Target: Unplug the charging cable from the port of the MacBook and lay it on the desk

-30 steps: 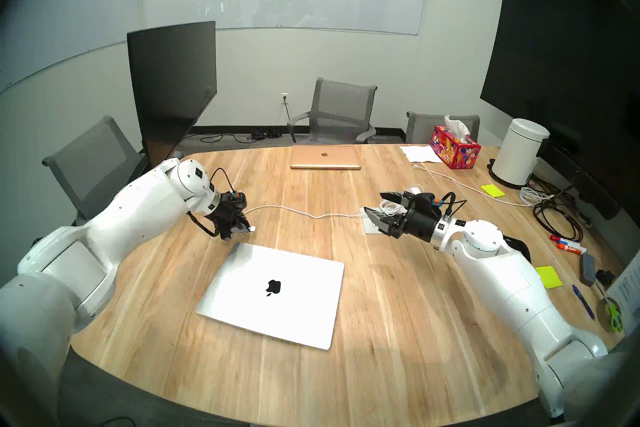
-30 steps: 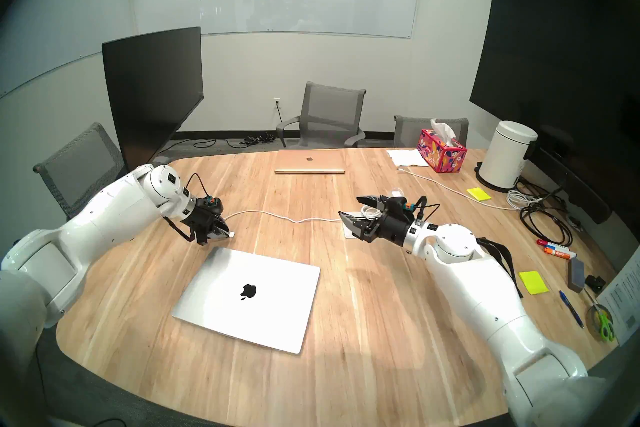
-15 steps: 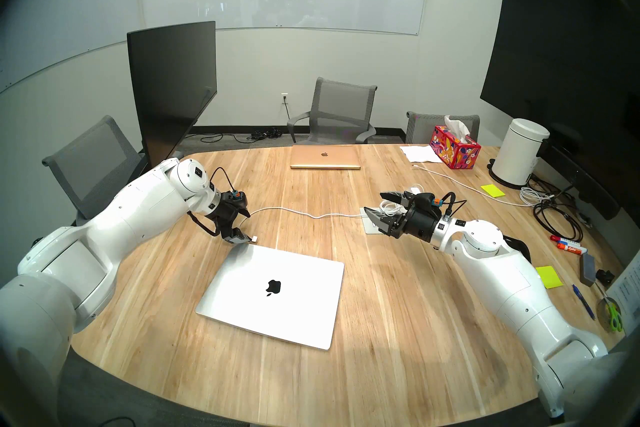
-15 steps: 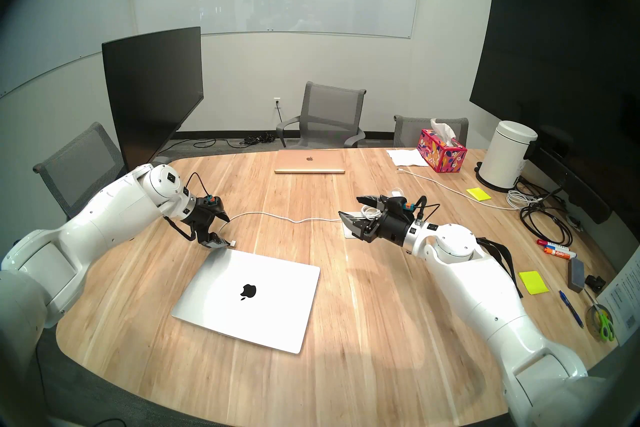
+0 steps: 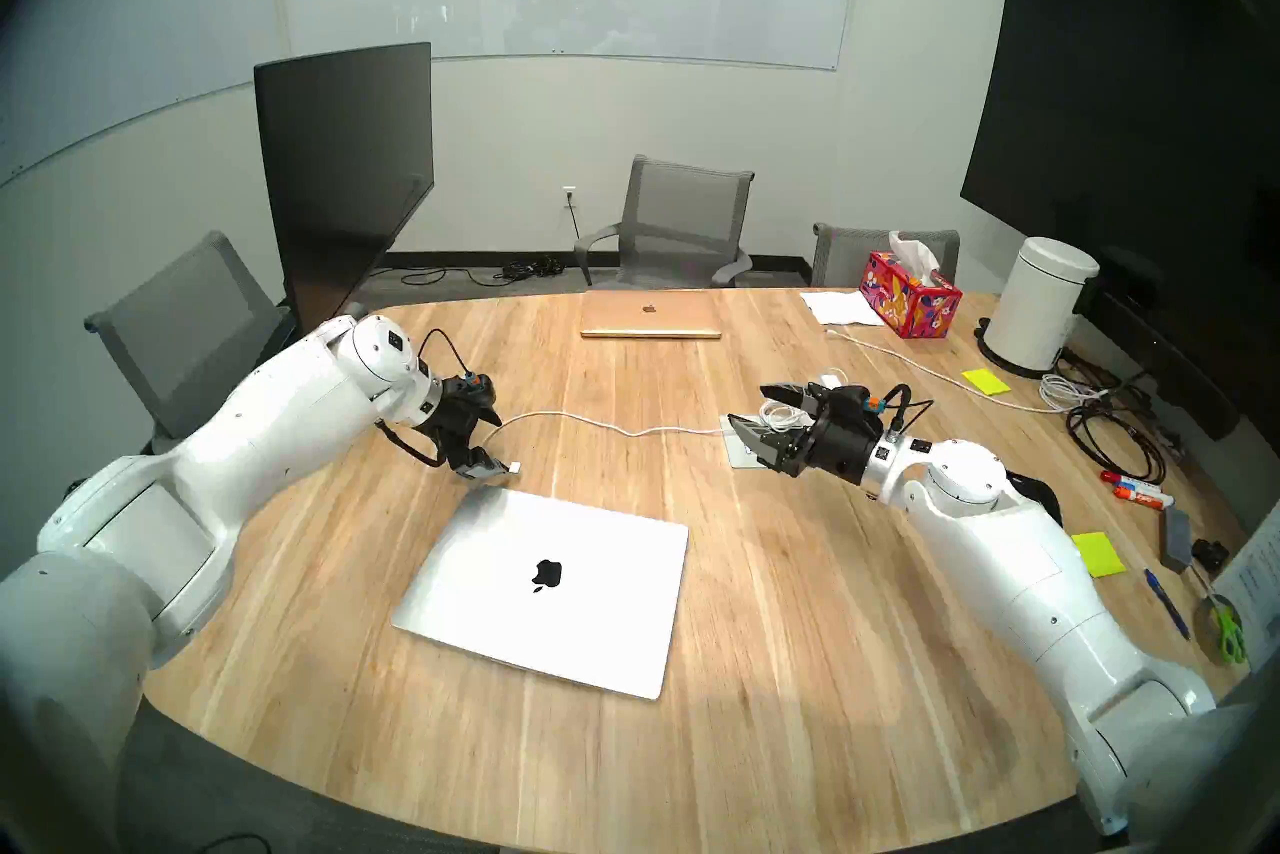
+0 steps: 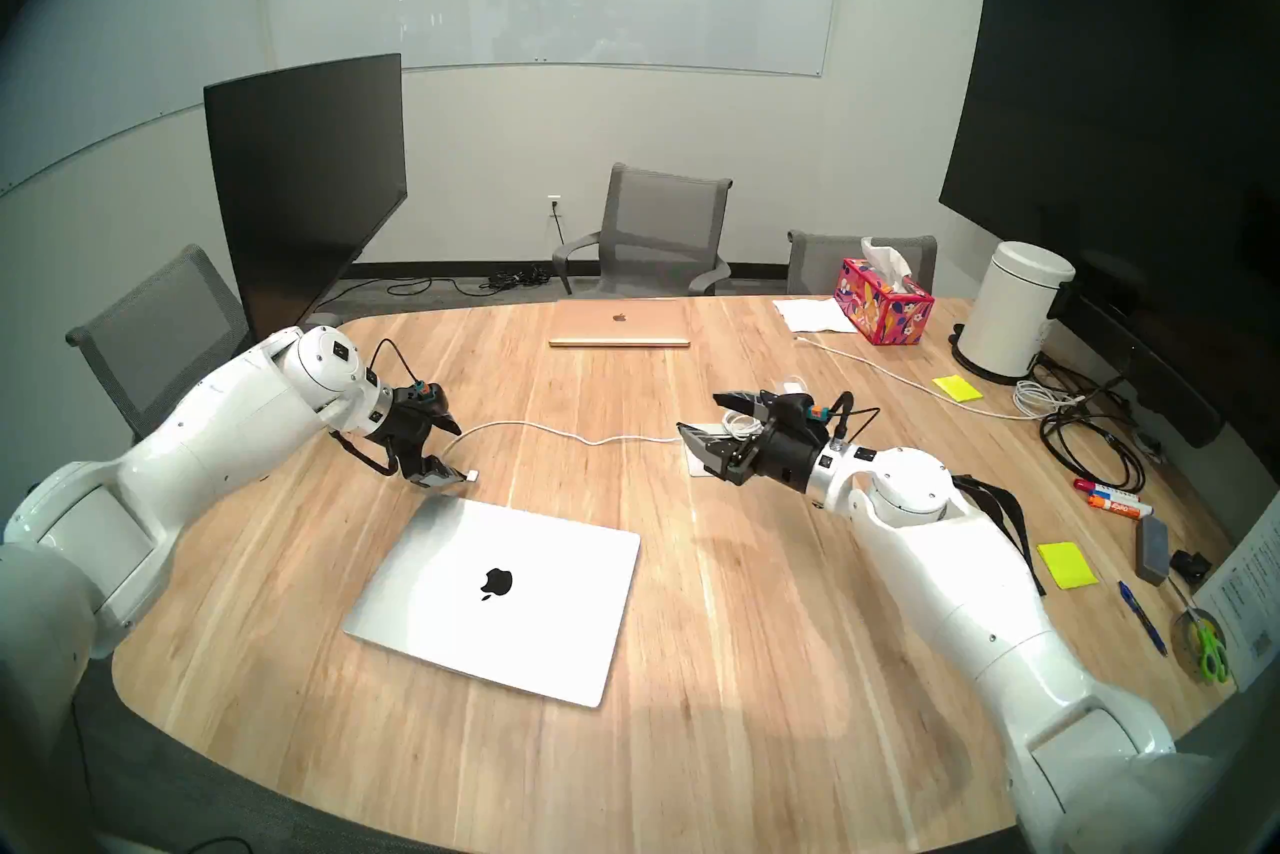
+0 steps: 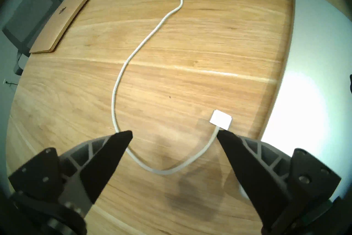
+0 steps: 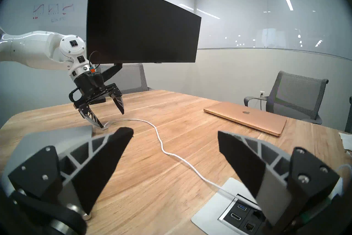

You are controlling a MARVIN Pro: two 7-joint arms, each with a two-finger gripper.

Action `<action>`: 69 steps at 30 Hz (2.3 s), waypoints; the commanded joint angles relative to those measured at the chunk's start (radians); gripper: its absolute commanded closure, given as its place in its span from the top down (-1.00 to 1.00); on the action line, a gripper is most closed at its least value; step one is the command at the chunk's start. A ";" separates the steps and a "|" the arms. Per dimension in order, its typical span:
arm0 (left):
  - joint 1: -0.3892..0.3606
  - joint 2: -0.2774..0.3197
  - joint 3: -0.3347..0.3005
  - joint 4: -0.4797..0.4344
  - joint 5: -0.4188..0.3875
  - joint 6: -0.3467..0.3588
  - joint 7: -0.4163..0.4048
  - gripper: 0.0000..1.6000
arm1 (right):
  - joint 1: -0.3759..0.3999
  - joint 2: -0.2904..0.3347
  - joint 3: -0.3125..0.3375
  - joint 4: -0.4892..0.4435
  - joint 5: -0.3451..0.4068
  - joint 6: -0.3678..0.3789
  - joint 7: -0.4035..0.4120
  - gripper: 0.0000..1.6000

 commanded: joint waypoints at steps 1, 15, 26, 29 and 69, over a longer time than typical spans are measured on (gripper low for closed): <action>-0.014 -0.009 -0.040 -0.001 -0.043 0.015 0.000 1.00 | 0.013 0.001 0.007 -0.016 0.004 0.002 -0.001 1.00; 0.023 -0.019 -0.052 -0.045 -0.051 0.090 0.080 1.00 | 0.013 0.001 0.007 -0.017 0.004 0.002 -0.001 1.00; 0.067 -0.042 -0.024 -0.088 -0.010 0.141 0.216 1.00 | 0.013 0.001 0.007 -0.016 0.004 0.002 -0.001 1.00; 0.061 -0.041 -0.032 -0.093 -0.016 0.146 0.215 1.00 | 0.013 0.001 0.007 -0.016 0.004 0.002 -0.001 1.00; 0.060 -0.067 -0.096 -0.065 -0.105 0.183 0.185 1.00 | 0.013 0.001 0.007 -0.017 0.004 0.002 -0.001 1.00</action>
